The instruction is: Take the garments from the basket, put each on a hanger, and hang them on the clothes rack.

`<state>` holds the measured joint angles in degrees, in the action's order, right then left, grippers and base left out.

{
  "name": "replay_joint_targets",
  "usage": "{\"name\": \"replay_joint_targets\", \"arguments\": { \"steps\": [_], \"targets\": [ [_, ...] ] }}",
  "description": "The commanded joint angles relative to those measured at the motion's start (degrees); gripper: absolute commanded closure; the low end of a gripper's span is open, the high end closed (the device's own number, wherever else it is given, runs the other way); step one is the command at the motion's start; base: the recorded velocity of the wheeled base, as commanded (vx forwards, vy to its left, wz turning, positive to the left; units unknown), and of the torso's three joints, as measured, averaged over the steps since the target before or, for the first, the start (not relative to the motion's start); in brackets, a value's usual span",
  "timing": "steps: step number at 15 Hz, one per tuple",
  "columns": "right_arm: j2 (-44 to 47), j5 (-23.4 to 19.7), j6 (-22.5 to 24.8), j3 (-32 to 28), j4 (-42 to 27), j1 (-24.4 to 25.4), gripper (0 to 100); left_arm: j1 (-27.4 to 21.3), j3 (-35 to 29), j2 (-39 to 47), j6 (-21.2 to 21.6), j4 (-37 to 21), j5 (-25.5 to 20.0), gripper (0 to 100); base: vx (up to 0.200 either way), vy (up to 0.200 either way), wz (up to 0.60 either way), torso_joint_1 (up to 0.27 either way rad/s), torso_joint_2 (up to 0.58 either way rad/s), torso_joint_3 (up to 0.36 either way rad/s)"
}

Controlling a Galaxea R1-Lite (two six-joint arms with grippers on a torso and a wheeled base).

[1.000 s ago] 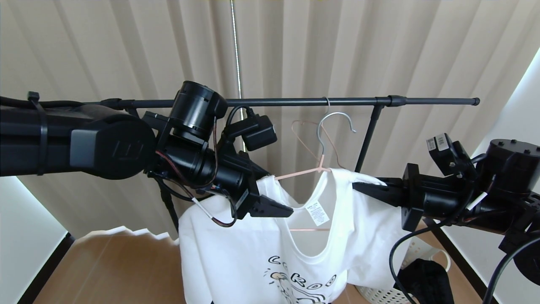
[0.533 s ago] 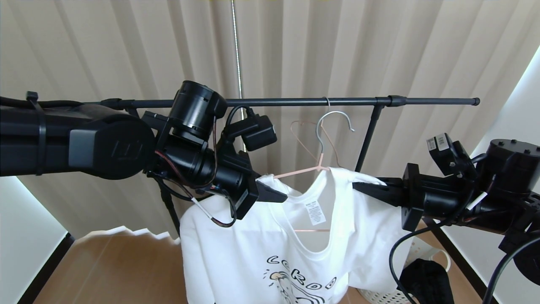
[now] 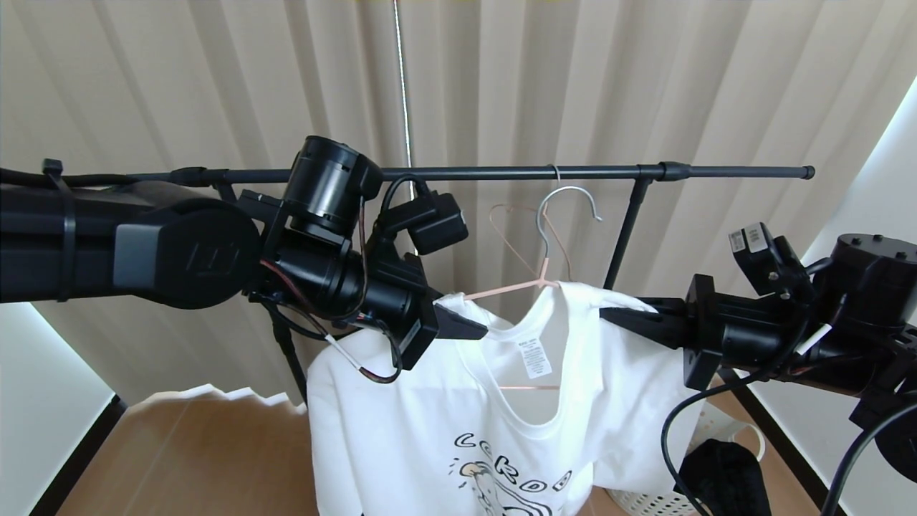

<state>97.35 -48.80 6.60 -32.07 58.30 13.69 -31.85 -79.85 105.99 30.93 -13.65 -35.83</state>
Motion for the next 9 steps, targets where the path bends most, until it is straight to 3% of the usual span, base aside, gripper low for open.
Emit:
{"name": "replay_joint_targets", "arguments": {
  "steps": [1,9],
  "targets": [
    [-0.06,0.02,0.08,-0.01,-0.11,-0.15,0,0.13,0.92,-0.52,0.01,0.91,-0.03,100,0.000,0.000,0.00,0.000,0.00,0.000],
    [-0.06,0.02,0.08,-1.06,-0.11,-2.79,0,2.94,5.93,-4.74,-0.43,6.18,-0.12,100,0.000,0.000,0.00,0.000,0.00,0.000]
  ]
}}
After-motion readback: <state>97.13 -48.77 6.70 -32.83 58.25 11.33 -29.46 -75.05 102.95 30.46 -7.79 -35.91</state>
